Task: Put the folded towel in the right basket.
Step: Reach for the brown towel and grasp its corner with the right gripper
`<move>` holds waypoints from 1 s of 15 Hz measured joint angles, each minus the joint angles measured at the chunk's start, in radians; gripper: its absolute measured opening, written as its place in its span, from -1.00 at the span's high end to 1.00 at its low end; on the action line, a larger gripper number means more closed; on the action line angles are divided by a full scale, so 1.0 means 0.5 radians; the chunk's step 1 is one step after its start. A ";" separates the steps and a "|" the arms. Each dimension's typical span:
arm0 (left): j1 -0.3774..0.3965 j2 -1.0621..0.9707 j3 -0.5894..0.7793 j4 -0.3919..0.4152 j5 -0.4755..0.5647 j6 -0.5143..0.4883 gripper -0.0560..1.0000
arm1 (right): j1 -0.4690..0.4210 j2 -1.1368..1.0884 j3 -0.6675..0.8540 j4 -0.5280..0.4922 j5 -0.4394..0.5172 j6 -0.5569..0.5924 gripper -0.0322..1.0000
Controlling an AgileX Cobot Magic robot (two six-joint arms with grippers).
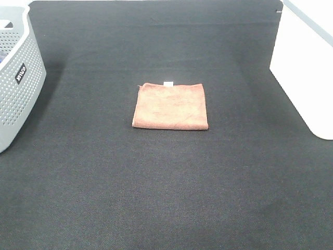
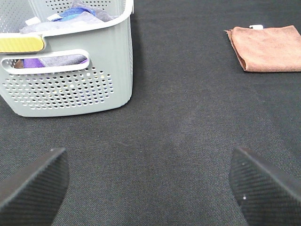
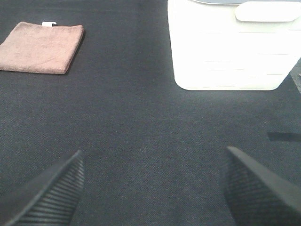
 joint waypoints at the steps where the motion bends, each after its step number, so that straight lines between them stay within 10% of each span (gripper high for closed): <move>1: 0.000 0.000 0.000 0.000 0.000 0.000 -0.76 | 0.000 0.000 0.000 0.000 0.000 0.000 -0.53; 15: 0.000 0.000 0.000 0.000 0.000 0.000 -0.76 | 0.000 0.000 0.000 0.000 0.000 0.000 -0.53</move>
